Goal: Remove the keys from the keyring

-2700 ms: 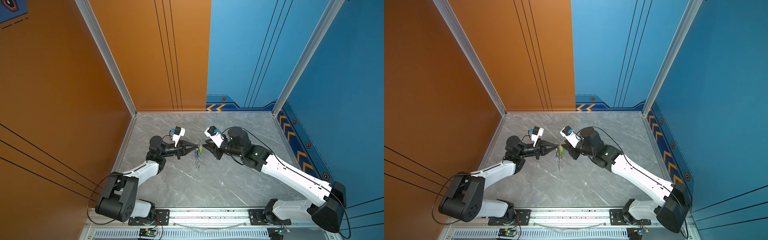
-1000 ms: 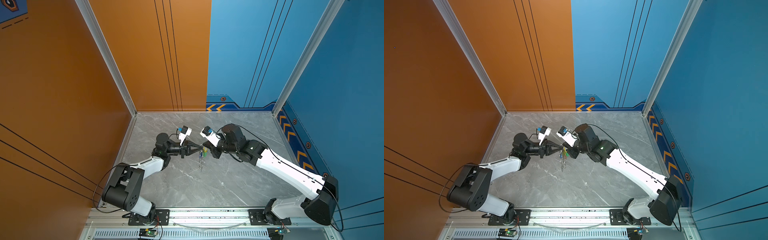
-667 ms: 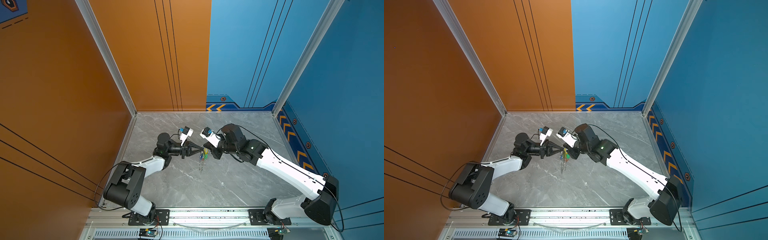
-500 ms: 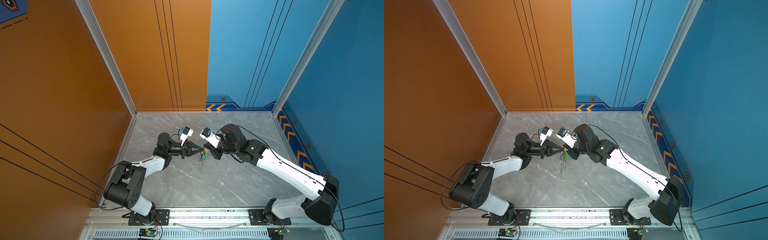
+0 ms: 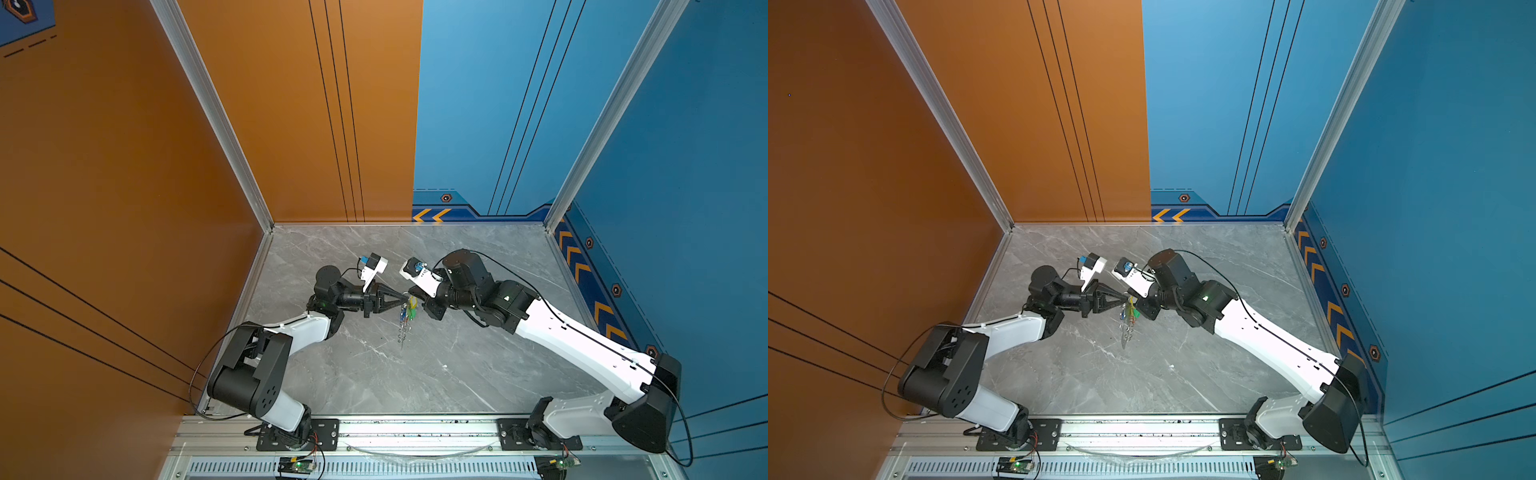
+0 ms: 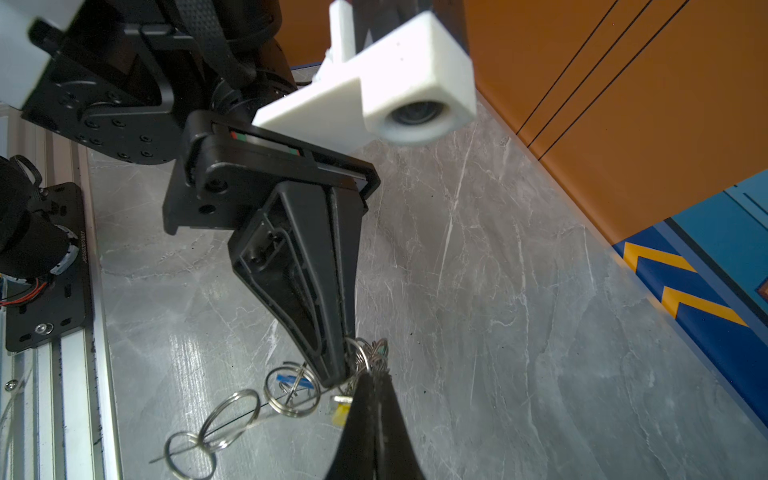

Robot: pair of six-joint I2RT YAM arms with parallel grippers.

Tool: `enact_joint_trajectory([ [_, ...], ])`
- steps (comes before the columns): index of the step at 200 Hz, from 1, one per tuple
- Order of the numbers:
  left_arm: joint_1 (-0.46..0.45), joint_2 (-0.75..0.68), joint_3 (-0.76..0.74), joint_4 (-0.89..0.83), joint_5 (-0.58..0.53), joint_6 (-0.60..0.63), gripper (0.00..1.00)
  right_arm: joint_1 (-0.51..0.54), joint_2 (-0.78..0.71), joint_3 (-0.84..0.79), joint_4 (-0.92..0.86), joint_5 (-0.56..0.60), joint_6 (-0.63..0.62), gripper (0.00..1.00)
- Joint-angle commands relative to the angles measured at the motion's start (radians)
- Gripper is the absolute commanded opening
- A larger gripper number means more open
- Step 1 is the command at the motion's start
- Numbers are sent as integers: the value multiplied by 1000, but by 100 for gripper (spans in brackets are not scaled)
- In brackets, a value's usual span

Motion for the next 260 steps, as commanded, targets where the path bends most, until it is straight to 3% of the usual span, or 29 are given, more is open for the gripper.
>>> enact_joint_trajectory([
  [1, -18, 18, 8, 2, 72, -2, 0, -12, -17, 73, 104, 69, -13, 0],
  [13, -14, 16, 5, 2, 66, 0, 0, -12, -6, 84, 99, 54, -9, 1],
  [65, 27, -13, -12, 1, 31, 16, 0, -38, -36, 24, 90, 37, 40, 28],
  [112, 54, -23, -20, 1, -22, 17, 0, -46, -81, -61, 108, 19, 92, 34],
  [164, 65, -55, -31, 0, -63, 2, 0, -23, -52, -145, 182, -1, 139, 52],
  [260, 50, -94, -24, 0, -63, -34, 0, 8, 55, -99, 230, 108, 123, 56],
])
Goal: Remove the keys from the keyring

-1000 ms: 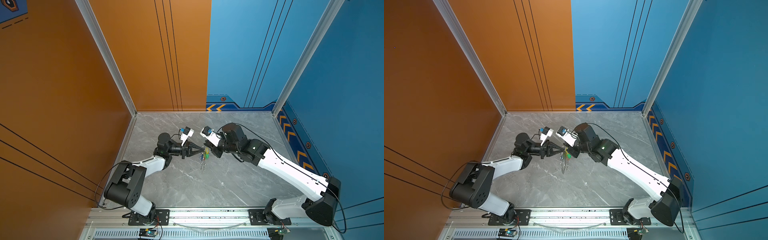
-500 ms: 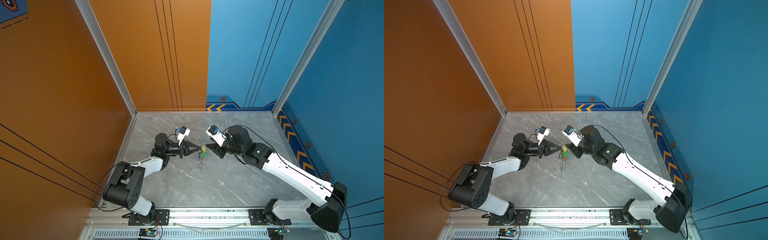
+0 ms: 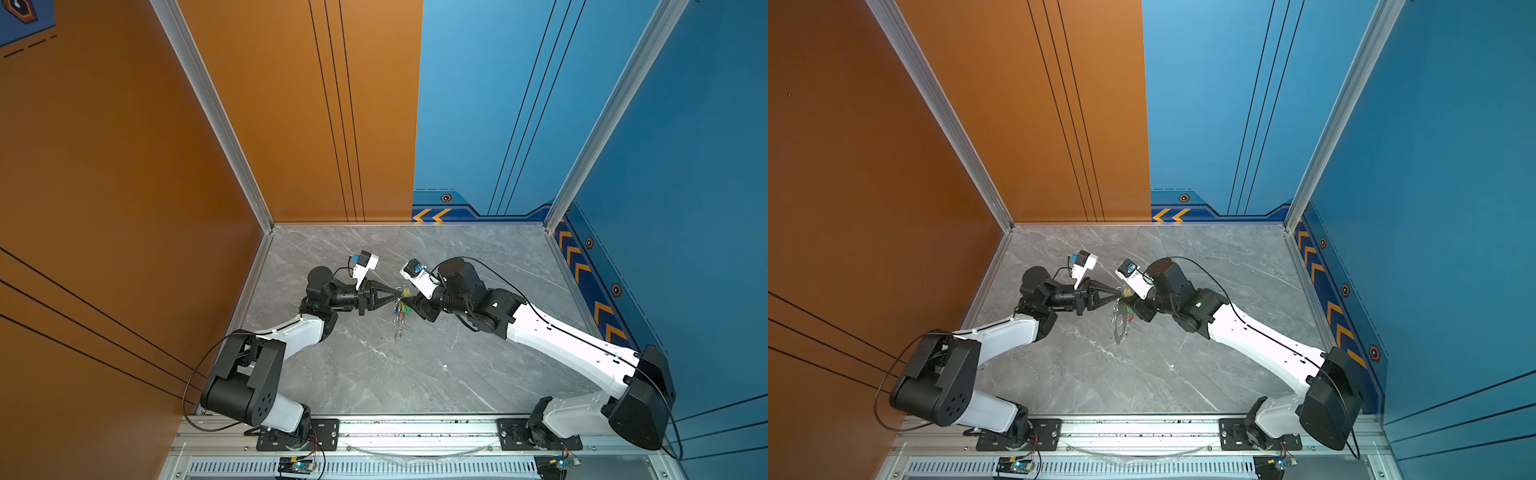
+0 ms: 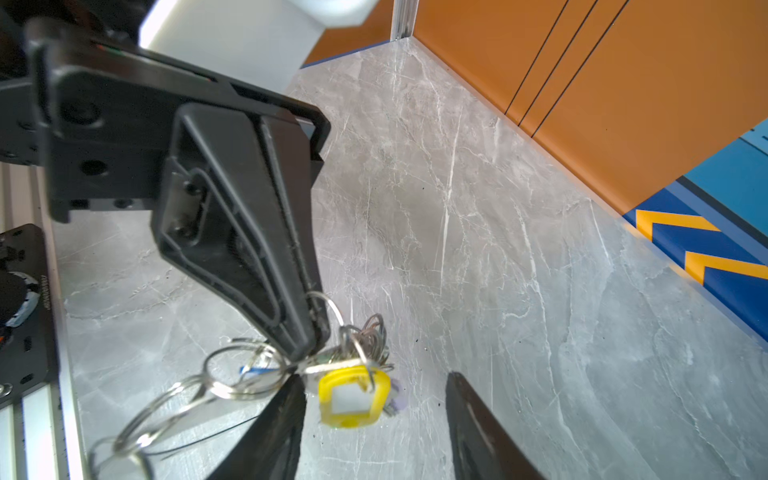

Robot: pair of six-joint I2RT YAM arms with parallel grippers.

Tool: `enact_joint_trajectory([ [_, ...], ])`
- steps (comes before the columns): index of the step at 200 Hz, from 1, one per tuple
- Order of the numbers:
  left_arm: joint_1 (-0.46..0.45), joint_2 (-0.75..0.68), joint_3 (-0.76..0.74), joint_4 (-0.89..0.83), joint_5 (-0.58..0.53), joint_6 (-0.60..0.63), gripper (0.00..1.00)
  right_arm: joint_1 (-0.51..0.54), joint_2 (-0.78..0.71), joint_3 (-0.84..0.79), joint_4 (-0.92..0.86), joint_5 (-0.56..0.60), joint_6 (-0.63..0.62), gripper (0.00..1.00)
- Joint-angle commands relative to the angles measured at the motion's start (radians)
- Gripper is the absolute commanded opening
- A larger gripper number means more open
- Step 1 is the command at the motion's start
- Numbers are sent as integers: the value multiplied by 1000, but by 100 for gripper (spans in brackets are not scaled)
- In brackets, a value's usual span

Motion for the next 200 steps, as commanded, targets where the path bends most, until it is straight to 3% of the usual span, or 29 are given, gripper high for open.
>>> enact_joint_trajectory([
  [1, -5, -34, 6, 21, -6, -12, 0, 7, 24, 36, 40, 64, 7, 56],
  [92, 7, -27, 10, 21, 1, -13, 0, -37, -57, 7, 53, 133, -2, 53],
  [200, 16, -29, 12, 21, -5, -19, 0, -47, -84, -40, 38, 5, 14, 53],
])
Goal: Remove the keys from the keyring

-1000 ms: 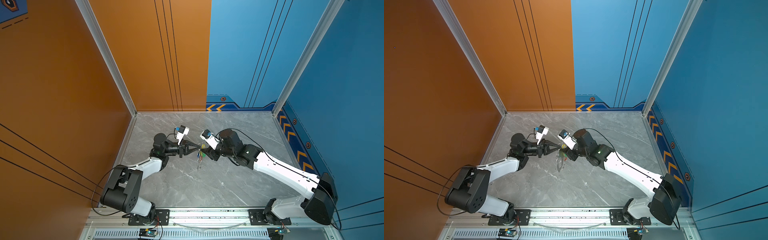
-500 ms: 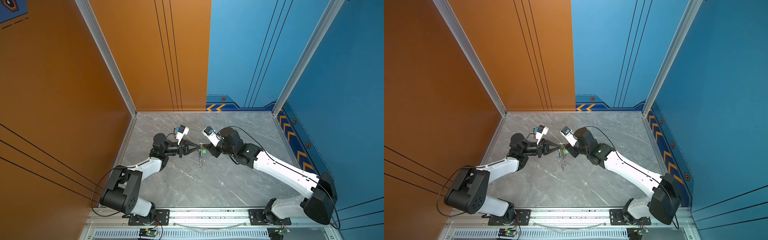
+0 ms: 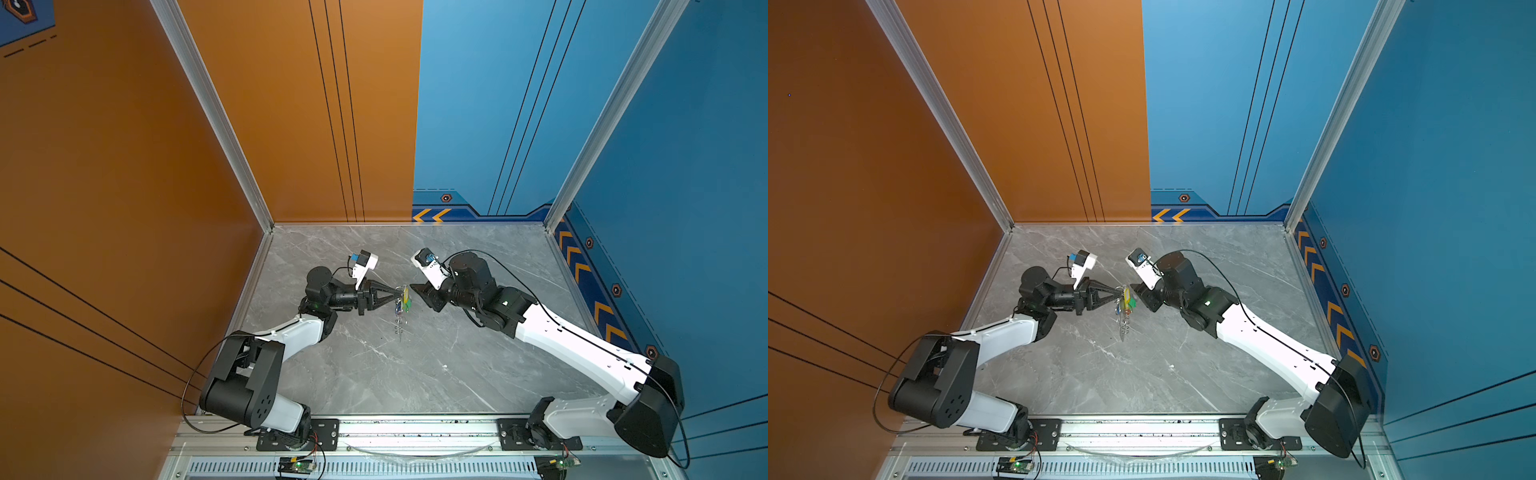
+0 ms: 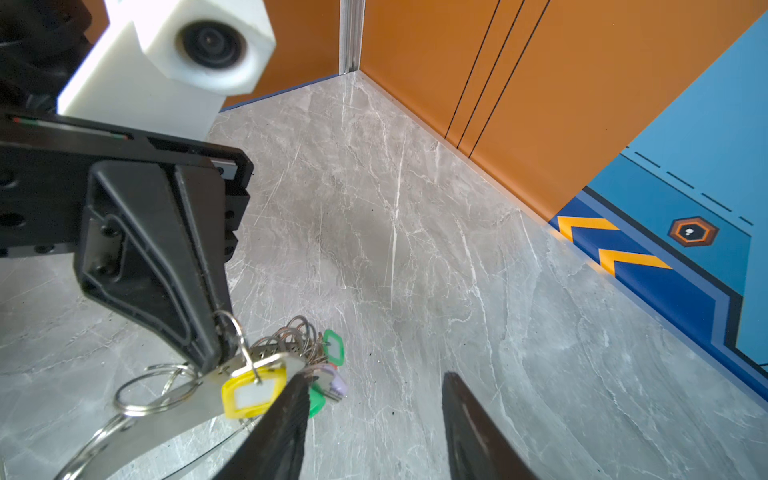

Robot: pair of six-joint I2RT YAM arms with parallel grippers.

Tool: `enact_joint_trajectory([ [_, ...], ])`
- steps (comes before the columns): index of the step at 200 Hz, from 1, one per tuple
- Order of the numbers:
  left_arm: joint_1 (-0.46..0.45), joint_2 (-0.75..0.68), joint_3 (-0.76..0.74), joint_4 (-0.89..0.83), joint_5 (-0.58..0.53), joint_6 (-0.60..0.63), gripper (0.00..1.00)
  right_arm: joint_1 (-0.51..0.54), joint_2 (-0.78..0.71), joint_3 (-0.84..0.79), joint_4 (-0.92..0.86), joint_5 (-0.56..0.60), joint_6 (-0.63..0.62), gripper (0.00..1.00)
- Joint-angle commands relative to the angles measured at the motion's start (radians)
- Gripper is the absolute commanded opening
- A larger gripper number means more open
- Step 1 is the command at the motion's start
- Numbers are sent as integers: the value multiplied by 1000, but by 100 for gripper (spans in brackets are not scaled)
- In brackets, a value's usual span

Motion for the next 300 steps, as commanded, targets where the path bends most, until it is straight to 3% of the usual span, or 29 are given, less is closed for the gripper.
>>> enact_joint_trajectory([
  [1, 10, -23, 12, 21, -4, -15, 0, 1, -32, -29, -4, -53, 14, 53],
  [86, 14, -22, 10, 21, -16, -15, 0, 40, -13, -21, 13, -144, 29, 61],
  [161, 11, -22, 0, 21, -10, -15, 0, 28, 21, 5, 42, 50, 57, 59],
  [211, 8, -25, 1, 22, -10, -15, 0, 25, 10, 0, 79, 75, 74, 58],
  [300, 10, -27, 1, 21, -7, -16, 0, 7, 24, 7, 37, -128, 71, 58],
])
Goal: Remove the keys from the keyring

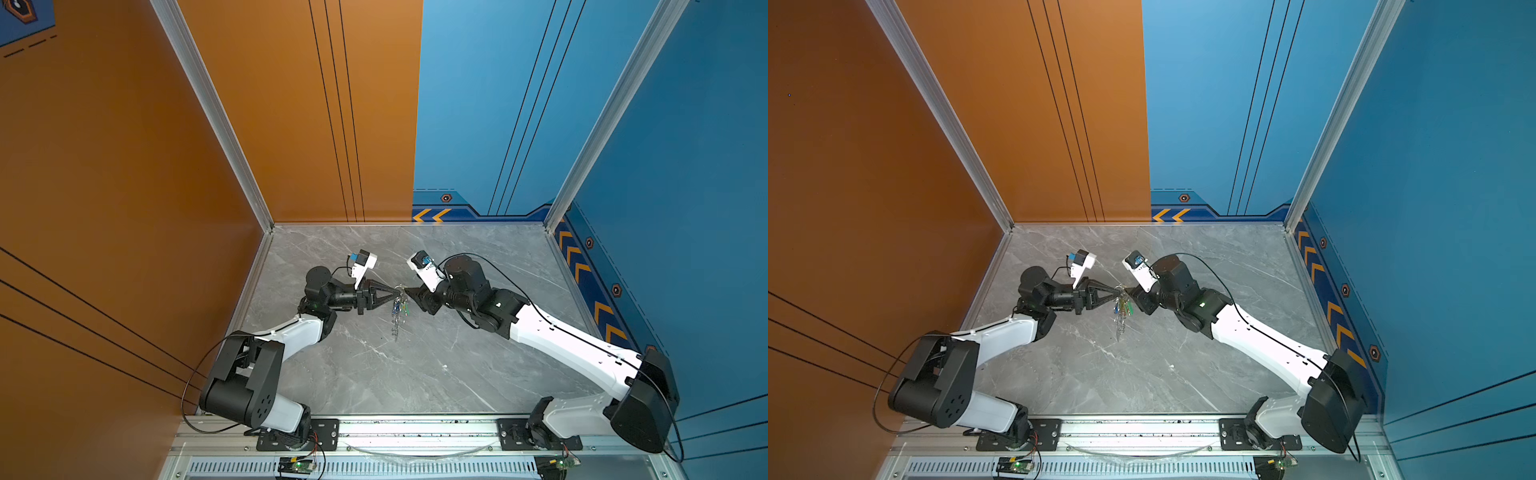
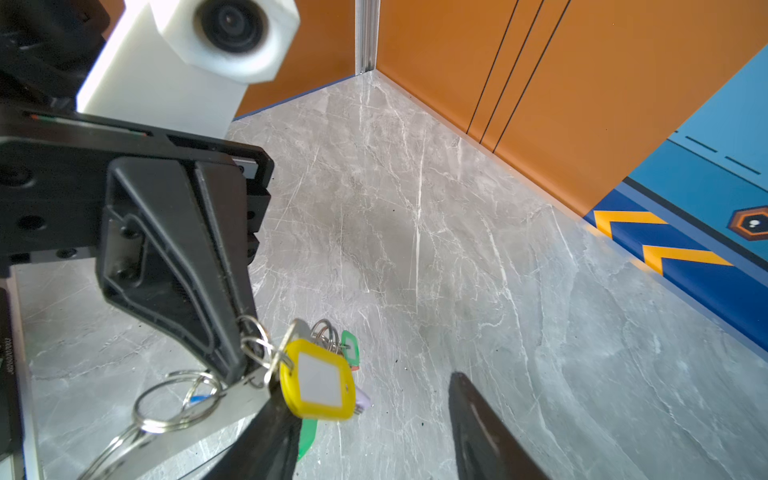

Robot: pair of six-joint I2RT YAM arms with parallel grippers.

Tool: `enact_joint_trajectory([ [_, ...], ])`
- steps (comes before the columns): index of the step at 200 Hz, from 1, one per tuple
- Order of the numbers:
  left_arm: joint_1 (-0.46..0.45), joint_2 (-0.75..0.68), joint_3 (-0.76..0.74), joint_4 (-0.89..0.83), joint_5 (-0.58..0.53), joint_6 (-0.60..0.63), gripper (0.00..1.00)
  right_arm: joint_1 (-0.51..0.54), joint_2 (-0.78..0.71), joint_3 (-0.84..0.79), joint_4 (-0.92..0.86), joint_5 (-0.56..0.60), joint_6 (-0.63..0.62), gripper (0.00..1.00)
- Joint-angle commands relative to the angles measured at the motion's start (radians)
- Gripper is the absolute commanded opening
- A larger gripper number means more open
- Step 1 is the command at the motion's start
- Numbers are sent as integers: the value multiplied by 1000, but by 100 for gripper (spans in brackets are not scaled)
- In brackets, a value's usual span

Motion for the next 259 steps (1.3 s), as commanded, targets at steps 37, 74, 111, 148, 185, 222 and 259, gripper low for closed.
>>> enact_joint_trajectory([
  [37, 1, -27, 4, 22, -6, -2, 0, -11, -14, 24, -33, -113, 7, 58],
  [74, 0, -22, 7, 22, -6, -6, 0, -11, -6, 43, -53, -177, -1, 58],
  [111, 2, -21, 9, 21, -6, -12, 0, -10, 2, 51, -60, -185, -5, 58],
  [148, 0, -16, 9, 22, -6, -12, 0, -14, 1, 59, -60, -145, -10, 53],
  [185, -1, -10, 10, 22, -2, -15, 0, -21, -10, 73, -65, -135, -22, 36],
  [222, -3, -3, 14, 22, 1, -18, 0, -26, 0, 92, -80, -161, -28, 35],
  [259, -6, 0, 18, 22, 6, -22, 0, -23, 18, 118, -102, -184, -36, 27],
])
